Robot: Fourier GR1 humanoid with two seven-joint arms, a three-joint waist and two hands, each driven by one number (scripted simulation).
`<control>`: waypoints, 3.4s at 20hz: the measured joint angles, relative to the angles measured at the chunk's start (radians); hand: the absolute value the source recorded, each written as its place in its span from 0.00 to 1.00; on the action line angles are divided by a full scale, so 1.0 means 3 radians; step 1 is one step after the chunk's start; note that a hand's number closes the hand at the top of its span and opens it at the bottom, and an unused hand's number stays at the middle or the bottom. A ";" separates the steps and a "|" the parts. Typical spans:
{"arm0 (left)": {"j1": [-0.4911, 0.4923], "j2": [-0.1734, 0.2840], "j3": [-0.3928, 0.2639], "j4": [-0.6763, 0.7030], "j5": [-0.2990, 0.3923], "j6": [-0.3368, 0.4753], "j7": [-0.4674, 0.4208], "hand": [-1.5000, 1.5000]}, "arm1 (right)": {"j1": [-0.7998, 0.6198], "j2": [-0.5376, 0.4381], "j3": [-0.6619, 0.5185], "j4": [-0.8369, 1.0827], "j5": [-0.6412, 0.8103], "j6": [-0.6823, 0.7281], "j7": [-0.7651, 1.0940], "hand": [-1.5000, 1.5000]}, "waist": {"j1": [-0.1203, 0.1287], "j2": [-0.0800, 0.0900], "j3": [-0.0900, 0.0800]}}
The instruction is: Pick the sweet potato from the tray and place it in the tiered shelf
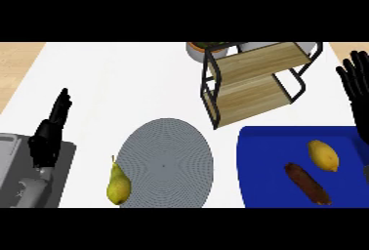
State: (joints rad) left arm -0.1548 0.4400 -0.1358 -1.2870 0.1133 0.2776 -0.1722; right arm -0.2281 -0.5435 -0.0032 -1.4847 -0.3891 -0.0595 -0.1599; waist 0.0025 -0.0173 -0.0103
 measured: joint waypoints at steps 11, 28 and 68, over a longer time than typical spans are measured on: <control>0.0587 0.0052 0.0069 -0.0846 0.1122 -0.1051 0.0650 0.50 | 0.0300 -0.1063 -0.0136 0.0039 0.0809 0.0410 -0.0407 0.00 | -0.0072 -0.0047 0.0455; 0.0854 0.0724 -0.0007 -0.1433 0.1674 -0.0747 0.1558 0.50 | 0.0857 -0.1902 0.0146 -0.0163 0.1287 0.1281 -0.1072 0.00 | -0.0162 -0.0008 0.0227; 0.0469 0.0469 -0.0322 -0.1194 0.1342 0.0054 0.1601 0.50 | 0.1425 -0.1067 0.1412 -0.1489 0.3748 0.0234 0.1787 0.00 | -0.0048 -0.0003 0.0189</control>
State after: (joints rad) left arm -0.0140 0.5808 -0.2322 -1.6451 0.5159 0.2937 0.3082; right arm 0.1994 -0.8635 0.4205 -1.9313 0.7352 0.0106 0.3762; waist -0.0120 -0.0182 0.0465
